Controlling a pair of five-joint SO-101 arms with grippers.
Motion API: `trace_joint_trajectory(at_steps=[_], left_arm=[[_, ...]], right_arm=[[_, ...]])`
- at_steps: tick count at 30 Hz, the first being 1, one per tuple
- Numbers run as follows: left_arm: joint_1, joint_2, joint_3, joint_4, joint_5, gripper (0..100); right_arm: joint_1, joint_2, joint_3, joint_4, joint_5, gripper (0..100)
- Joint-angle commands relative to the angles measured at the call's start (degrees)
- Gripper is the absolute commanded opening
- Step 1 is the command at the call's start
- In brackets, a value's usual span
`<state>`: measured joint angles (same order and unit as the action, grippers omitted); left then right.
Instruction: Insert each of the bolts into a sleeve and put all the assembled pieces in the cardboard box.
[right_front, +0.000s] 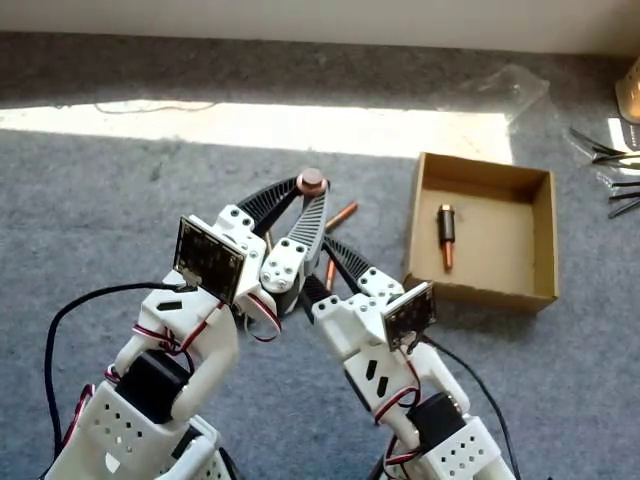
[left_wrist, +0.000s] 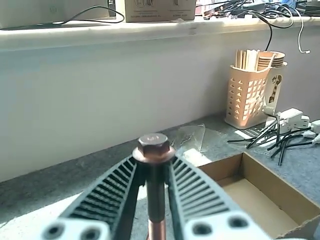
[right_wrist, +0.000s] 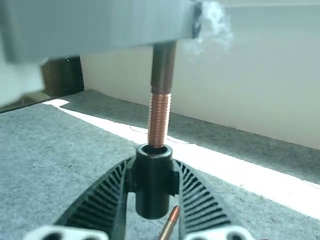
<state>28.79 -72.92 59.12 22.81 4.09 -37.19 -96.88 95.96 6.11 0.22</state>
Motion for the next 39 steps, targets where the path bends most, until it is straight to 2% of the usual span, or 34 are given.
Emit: trace_joint_trajectory(at_steps=[1,4,12,18,39], left_arm=[[-0.84,-1.19,-0.57,-1.76,1.93,1],[-0.92,-1.19,-0.57,-1.76,6.33,1],[-1.01,-1.19,-0.57,-1.49,6.42,1],[-4.26,-1.19,-0.57,-1.49,6.77,1],[-3.82,-1.27,-0.48,-1.49,6.95,1]], right_arm=[[0.84,-0.57,6.37,-0.04,0.97,0.4],[0.84,-0.57,6.37,-0.04,0.97,0.4],[0.84,-0.57,6.37,-0.04,0.97,0.4],[0.84,-0.57,6.37,-0.04,0.97,0.4],[0.84,-0.66,6.37,-0.04,0.97,0.4]])
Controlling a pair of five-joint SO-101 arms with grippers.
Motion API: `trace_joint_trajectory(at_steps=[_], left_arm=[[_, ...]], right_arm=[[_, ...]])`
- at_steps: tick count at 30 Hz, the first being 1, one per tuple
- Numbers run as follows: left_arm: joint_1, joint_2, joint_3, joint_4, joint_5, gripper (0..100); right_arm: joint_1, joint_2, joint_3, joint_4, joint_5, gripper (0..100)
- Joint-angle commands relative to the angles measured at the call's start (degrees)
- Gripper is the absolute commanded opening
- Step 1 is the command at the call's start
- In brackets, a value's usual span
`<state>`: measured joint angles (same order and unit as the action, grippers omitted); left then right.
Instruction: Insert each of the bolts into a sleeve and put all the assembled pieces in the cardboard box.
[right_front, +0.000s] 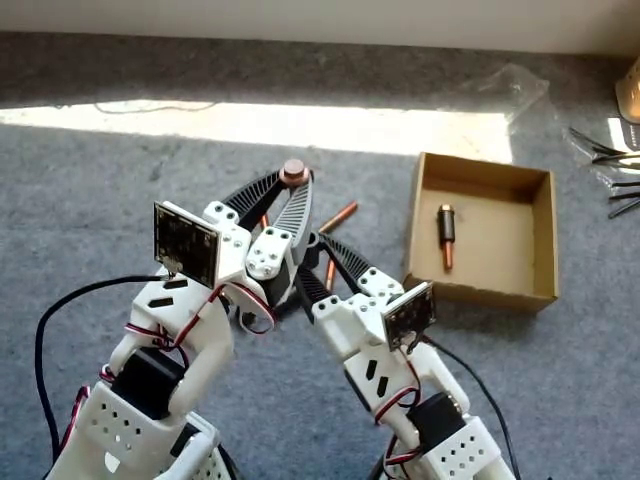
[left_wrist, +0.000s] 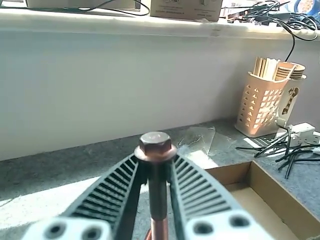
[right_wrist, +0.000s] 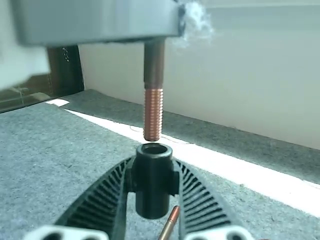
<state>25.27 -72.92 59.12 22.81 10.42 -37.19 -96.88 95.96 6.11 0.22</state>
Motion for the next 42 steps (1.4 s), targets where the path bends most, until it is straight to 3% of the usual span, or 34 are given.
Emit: trace_joint_trajectory(at_steps=[1,9,42], left_arm=[[-0.31,-1.27,-0.48,-1.49,0.62,1],[2.42,-1.27,-0.57,-1.49,0.35,1],[2.86,-1.27,-0.48,2.55,0.62,1]], right_arm=[[0.84,-0.66,6.37,-0.04,0.97,0.4],[0.84,-0.66,6.37,-0.04,0.97,0.4],[0.84,-0.75,6.37,-0.13,1.05,0.4]])
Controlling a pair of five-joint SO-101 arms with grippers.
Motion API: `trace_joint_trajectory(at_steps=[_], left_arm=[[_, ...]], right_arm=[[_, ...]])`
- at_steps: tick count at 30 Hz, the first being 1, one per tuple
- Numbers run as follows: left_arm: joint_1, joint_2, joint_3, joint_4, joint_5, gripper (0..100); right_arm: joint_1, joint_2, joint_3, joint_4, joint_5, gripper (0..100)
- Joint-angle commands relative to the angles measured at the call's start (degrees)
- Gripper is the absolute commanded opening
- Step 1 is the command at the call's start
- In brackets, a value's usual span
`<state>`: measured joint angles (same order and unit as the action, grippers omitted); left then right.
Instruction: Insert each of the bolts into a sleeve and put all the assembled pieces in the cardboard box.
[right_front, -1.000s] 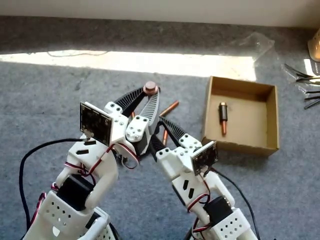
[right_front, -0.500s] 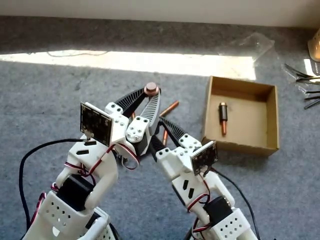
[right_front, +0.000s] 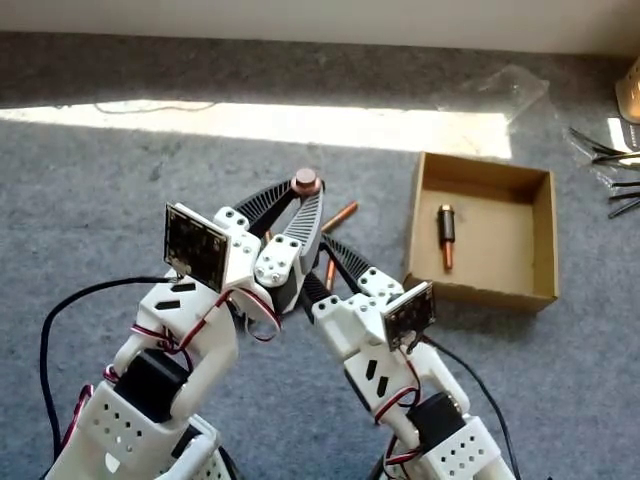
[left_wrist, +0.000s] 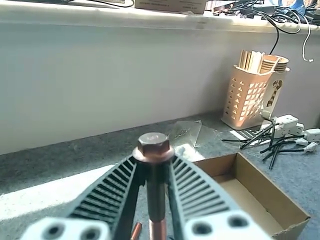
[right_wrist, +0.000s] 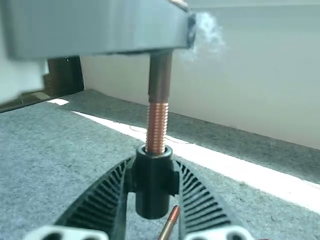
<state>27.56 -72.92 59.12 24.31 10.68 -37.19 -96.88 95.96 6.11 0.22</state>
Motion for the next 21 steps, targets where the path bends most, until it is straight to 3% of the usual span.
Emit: trace_joint_trajectory(at_steps=[1,15,21], left_arm=[[0.66,-1.27,-0.48,1.85,0.35,1],[2.86,-2.15,2.59,4.84,0.26,1],[2.86,-13.85,9.01,4.75,0.00,1]], right_arm=[[0.84,-0.75,6.37,-0.13,1.05,0.4],[0.84,-0.75,6.37,-0.13,1.05,0.4],[0.84,-0.75,6.37,-0.13,1.05,0.4]])
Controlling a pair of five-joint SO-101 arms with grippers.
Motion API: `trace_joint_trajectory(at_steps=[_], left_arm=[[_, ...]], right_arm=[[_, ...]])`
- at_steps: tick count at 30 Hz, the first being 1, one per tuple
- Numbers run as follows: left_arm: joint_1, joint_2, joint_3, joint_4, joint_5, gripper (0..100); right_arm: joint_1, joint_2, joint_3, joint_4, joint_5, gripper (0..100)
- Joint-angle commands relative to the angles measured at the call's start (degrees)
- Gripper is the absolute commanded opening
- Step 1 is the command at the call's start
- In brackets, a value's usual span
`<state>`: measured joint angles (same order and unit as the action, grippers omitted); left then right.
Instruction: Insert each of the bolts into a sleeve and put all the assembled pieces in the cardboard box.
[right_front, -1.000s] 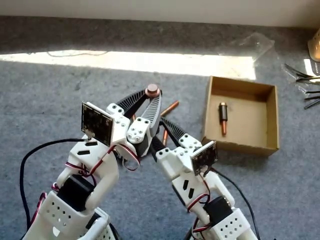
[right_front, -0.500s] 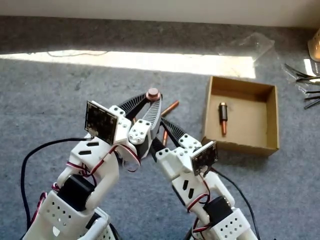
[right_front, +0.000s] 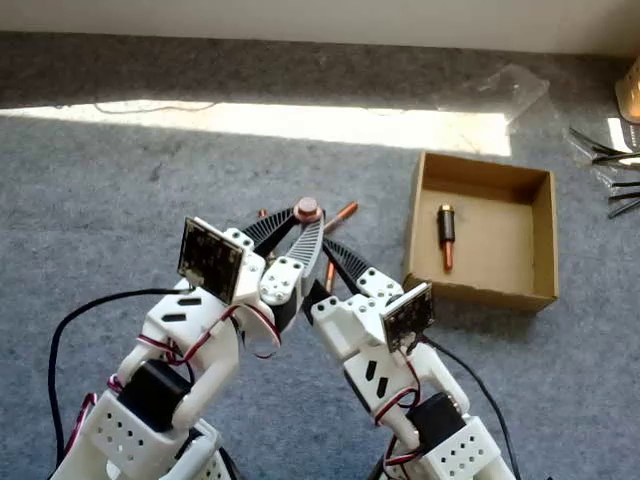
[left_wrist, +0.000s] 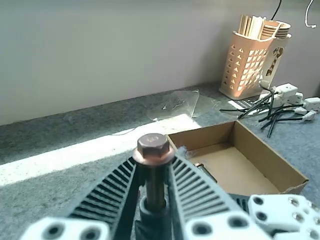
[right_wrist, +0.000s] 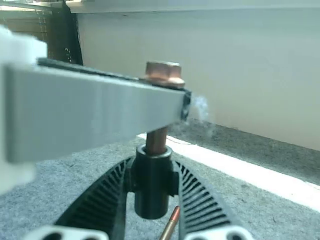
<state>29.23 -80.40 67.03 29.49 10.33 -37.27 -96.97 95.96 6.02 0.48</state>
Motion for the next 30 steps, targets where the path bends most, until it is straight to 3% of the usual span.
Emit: trace_joint_trajectory(at_steps=[1,6,30], left_arm=[[1.19,-8.75,2.68,-0.44,0.35,1],[1.19,-15.60,6.55,-0.44,0.26,1],[1.10,-9.80,6.37,-2.64,0.18,1]], right_arm=[[0.92,-0.66,6.37,-0.04,0.79,0.4],[0.92,-0.66,6.37,-0.04,0.79,0.4],[0.92,-0.66,6.37,-0.04,0.79,0.4]])
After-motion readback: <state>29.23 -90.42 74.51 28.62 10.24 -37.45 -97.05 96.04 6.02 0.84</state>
